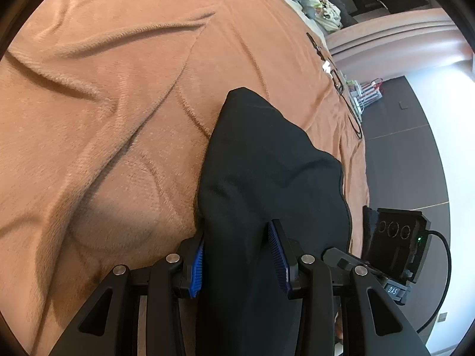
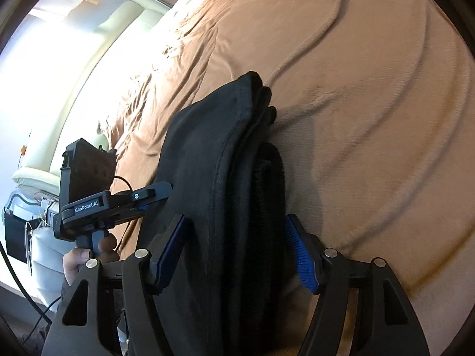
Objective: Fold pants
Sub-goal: 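Open both grippers and press the folded shorts flat on the bed, then close both grippers on the folded black shorts' edge and lift them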
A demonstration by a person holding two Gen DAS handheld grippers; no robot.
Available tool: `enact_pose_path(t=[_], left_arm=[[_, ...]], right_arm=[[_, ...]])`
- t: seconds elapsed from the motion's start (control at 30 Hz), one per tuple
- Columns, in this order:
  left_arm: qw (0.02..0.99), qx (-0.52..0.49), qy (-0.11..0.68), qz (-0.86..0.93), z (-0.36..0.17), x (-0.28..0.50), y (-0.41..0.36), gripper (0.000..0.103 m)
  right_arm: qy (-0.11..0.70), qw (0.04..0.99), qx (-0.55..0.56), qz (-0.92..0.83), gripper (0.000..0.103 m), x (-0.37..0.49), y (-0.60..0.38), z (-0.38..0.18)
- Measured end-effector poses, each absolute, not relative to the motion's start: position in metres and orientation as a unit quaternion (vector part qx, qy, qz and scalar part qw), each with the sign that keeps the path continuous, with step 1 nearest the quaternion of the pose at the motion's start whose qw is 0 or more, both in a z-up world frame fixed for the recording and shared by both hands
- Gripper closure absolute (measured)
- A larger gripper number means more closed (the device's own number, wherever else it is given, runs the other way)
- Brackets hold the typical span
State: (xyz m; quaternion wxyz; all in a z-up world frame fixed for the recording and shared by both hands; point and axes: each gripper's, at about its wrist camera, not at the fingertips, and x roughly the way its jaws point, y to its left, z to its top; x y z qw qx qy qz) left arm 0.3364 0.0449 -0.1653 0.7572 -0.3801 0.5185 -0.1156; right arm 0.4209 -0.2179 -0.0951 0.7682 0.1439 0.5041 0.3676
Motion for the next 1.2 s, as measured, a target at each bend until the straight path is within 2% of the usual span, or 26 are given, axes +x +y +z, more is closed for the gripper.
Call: enact_pose_path(t=[0.03,0.1,0.17,0.3,0.37,0.6,1.2], left_arm=[[0.758,-0.38,0.518,-0.116,-0.165,0.337,0.045,0.063],[0.761,-0.373,0.518,-0.114,-0.163,0.335,0.044,0.07],[0.763,-0.368,0.519,-0.115,-0.162,0.333,0.042,0.081],[0.769,-0.367,0.51,-0.118,-0.156,0.328,0.041,0.089],[0.772,-0.367,0.504,-0.122,-0.151,0.325,0.04,0.092],[0.788,-0.356,0.484,-0.137,-0.127,0.313,0.035,0.096],[0.81,-0.338,0.434,-0.203,-0.054,0.286,0.003,0.096]], right_arm=[[0.503,0.769,0.144,0.367,0.039,0.422,-0.219,-0.095],[0.501,0.774,0.138,0.361,0.049,0.417,-0.225,-0.093],[0.498,0.779,0.135,0.357,0.058,0.414,-0.228,-0.092],[0.485,0.787,0.133,0.357,0.074,0.404,-0.229,-0.086],[0.476,0.792,0.131,0.359,0.079,0.397,-0.228,-0.082],[0.445,0.818,0.115,0.346,0.084,0.369,-0.219,-0.067],[0.348,0.883,0.101,0.298,0.085,0.256,-0.242,-0.013]])
